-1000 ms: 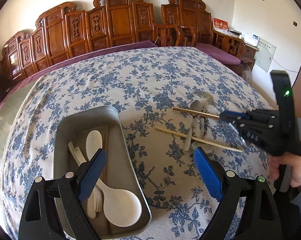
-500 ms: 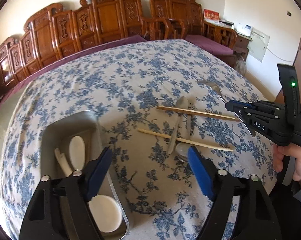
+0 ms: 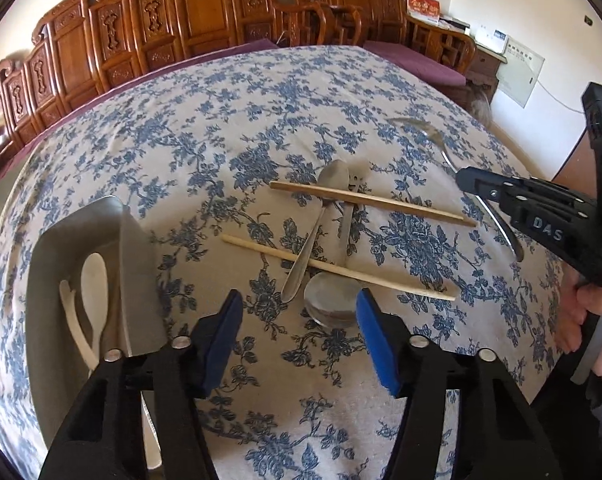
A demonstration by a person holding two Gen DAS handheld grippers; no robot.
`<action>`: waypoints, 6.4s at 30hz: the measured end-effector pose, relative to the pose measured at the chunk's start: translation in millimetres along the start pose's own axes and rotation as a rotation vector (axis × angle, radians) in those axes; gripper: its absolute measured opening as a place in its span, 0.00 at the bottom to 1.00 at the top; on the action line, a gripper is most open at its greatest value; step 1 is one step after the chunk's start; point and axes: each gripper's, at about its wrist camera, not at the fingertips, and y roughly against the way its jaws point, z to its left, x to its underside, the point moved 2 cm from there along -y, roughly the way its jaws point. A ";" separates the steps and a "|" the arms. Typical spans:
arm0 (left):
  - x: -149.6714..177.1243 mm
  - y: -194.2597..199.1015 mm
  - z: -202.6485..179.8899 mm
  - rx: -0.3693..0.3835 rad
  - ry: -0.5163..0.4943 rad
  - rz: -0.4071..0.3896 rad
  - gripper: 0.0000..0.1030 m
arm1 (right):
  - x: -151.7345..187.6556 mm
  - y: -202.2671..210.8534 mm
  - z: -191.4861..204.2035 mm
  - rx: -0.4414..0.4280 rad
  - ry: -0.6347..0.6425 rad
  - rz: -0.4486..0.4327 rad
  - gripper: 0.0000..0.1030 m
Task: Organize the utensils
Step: 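Grasp a metal spoon with the left tool and lift it while the right tool holds the fork, then carry the metal spoon into the grey tray and open the left tool, then lower the metal fork into the grey tray and open the right tool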
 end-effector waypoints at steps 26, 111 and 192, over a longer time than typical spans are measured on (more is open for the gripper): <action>-57.9 -79.0 -19.2 -0.005 -0.106 0.140 0.04 | -3.6 2.8 1.0 -0.058 -0.037 -0.009 0.09; 30.8 11.0 161.1 -0.206 0.186 0.037 0.03 | 17.2 -16.4 137.3 -0.194 0.228 0.065 0.09; 43.3 91.5 202.0 -0.187 0.294 -0.179 0.77 | -41.4 -25.6 214.3 -0.184 0.321 0.049 0.09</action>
